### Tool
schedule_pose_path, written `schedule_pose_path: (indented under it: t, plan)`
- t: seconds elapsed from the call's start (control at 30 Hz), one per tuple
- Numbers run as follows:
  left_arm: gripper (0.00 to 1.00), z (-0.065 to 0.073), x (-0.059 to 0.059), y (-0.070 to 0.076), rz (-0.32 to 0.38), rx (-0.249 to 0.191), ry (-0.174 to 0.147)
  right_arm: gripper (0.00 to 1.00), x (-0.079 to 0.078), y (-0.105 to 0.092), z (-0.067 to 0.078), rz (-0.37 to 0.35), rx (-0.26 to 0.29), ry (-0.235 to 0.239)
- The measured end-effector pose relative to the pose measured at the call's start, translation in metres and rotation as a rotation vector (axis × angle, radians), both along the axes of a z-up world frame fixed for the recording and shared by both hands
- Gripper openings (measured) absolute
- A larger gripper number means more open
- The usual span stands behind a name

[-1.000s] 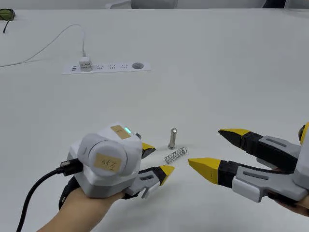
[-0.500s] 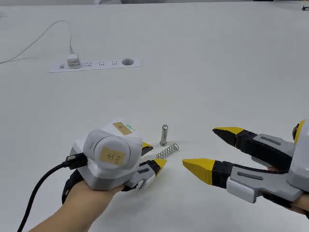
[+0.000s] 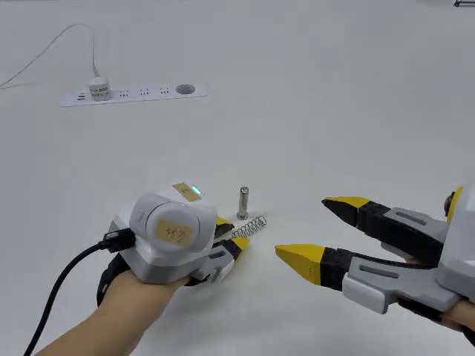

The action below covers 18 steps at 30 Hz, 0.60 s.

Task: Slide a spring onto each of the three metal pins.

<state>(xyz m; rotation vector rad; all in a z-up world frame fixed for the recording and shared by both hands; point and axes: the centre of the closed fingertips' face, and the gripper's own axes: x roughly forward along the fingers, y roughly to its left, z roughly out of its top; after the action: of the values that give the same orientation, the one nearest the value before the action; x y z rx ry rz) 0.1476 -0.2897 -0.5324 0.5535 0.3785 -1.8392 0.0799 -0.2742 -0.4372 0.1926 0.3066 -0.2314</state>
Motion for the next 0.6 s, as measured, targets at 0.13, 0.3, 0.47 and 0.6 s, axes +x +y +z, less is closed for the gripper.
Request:
schedule_pose_path:
  t: [0.13, 0.3, 0.47, 0.6]
  plan:
    - [0.15, -0.0016, -0.0016, -0.0019, -0.009, 0.005, -0.002, 0.57, -0.0004, -0.0010, -0.0003, -0.012, 0.012, -0.008]
    - [0.15, -0.0043, -0.0013, -0.0018, -0.010, 0.019, -0.008, 0.56, -0.0006, -0.0026, -0.0013, -0.021, 0.019, -0.011]
    - [0.13, -0.0058, -0.0013, -0.0007, -0.011, 0.025, -0.012, 0.56, 0.0003, -0.0022, -0.0018, -0.022, 0.018, -0.009]
    - [0.11, -0.0059, -0.0010, -0.0011, -0.007, 0.026, -0.007, 0.56, -0.0001, -0.0024, -0.0029, -0.027, 0.020, -0.003]
